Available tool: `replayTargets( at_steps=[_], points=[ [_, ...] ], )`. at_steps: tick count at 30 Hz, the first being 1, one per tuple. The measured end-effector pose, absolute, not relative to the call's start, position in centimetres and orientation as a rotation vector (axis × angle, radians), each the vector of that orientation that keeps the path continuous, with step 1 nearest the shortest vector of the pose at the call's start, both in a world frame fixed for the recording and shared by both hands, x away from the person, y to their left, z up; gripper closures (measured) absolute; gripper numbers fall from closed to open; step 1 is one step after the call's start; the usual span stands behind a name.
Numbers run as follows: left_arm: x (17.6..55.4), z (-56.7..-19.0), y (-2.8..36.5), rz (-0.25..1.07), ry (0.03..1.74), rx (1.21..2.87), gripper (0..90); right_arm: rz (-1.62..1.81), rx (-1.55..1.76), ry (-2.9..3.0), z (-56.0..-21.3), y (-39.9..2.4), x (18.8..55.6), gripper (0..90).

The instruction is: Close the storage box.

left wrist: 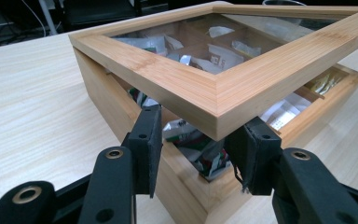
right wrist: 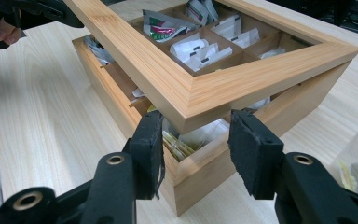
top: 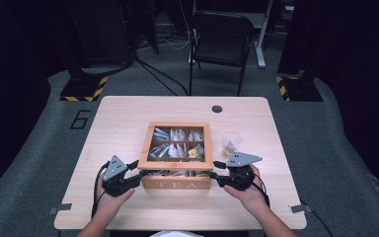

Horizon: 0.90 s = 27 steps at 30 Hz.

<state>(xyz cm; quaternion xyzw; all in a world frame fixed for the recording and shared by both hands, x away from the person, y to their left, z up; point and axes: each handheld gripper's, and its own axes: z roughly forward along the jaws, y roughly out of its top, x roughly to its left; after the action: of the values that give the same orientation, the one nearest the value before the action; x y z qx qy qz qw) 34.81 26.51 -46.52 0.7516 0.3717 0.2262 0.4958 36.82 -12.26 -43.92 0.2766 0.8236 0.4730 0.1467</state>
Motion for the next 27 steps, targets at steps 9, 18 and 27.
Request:
replayTargets(
  at_steps=[9, 18, 27],
  points=[
    [34.4, -47.3, 26.7, 0.527, 0.914, 1.835, 55.5, 1.332, 0.804, 2.390, -44.8, -12.2, 36.6, 54.0],
    [34.0, -47.4, 26.8, 0.511, 0.931, 1.850, 55.4, 1.318, 0.815, 2.413, -45.2, -12.1, 36.6, 54.1],
    [32.9, -47.8, 27.1, 0.485, 0.936, 1.878, 52.4, 1.347, 0.834, 2.399, -44.8, -12.8, 36.4, 54.2]
  ],
)
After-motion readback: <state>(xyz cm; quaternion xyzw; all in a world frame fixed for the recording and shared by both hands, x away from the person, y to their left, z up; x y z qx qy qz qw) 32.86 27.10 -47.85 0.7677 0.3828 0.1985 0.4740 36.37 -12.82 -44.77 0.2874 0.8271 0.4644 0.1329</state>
